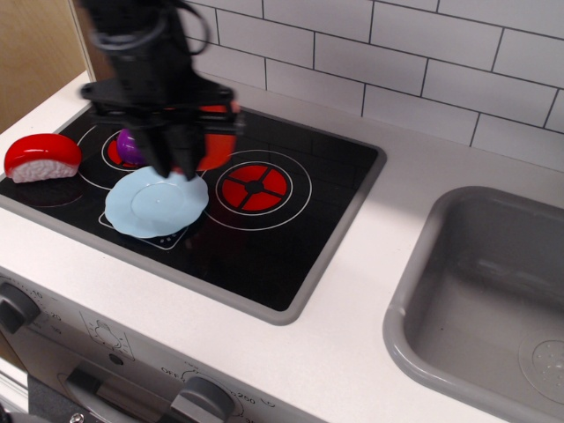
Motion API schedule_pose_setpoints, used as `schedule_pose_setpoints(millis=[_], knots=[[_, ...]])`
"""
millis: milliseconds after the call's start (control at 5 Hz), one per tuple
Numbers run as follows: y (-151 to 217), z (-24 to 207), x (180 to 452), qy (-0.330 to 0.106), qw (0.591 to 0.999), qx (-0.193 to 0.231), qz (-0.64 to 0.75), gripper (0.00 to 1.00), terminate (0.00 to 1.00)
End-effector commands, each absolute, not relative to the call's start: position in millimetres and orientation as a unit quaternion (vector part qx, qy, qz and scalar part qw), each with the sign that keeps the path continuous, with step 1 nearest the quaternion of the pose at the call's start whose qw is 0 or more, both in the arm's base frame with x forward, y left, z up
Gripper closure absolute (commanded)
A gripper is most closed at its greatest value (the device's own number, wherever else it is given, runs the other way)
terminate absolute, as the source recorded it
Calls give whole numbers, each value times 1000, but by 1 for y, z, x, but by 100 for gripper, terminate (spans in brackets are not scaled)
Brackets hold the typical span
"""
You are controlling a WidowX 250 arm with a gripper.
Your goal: Put cup on plate
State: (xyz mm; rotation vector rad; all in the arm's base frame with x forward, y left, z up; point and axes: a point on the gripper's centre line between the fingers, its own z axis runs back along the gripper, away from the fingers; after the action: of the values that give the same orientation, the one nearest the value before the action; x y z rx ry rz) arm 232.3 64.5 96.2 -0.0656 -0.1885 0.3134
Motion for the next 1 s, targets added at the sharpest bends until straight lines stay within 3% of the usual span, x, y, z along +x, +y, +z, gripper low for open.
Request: schedule_pose_setpoints(millis=[0,400,600,800], knots=[[95,95,204,-105,985,-27,134,100,0],[96,90,196,-97,988,-22,118,100,0],[95,87,199,-99,987,-18,126,0,0],[95,85,200,-106,986,-13,130,0,0]])
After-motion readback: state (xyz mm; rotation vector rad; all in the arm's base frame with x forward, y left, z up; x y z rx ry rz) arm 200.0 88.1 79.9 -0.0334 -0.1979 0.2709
